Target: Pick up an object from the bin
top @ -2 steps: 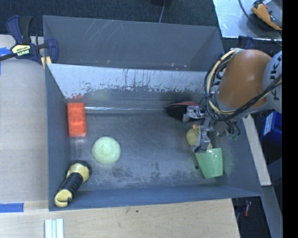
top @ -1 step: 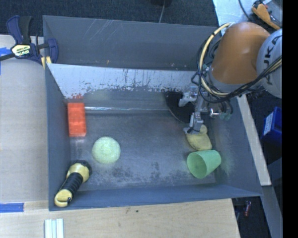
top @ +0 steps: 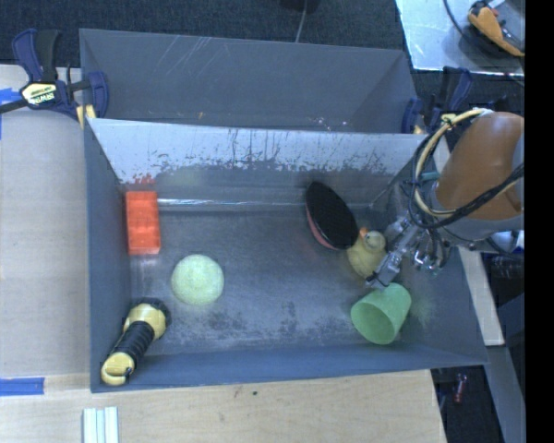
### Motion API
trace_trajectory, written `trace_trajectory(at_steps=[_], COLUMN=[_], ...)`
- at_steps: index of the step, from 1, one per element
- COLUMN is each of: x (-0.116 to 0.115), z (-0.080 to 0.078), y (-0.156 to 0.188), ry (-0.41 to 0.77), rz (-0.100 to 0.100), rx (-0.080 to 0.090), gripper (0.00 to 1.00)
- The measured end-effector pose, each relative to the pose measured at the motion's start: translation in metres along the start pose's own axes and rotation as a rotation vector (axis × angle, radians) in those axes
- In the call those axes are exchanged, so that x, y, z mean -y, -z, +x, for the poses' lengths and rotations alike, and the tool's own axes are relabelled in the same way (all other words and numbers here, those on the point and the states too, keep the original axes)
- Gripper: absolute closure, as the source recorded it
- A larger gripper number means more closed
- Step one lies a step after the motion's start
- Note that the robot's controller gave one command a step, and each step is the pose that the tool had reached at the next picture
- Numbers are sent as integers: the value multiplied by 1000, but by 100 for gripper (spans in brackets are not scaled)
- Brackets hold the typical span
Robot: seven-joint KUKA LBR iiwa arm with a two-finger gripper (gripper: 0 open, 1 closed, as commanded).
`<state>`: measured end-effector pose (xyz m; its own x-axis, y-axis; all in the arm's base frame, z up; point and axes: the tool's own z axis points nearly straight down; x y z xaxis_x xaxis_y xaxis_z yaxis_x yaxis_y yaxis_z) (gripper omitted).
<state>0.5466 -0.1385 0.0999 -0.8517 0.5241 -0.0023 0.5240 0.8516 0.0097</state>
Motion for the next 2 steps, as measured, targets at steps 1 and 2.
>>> trace_trajectory(at_steps=[1,2], x=[-108,-4], z=[-15,34], y=[-30,-28], ry=[216,-212], rz=[-9,-16], rx=[19,1], gripper=[0,100])
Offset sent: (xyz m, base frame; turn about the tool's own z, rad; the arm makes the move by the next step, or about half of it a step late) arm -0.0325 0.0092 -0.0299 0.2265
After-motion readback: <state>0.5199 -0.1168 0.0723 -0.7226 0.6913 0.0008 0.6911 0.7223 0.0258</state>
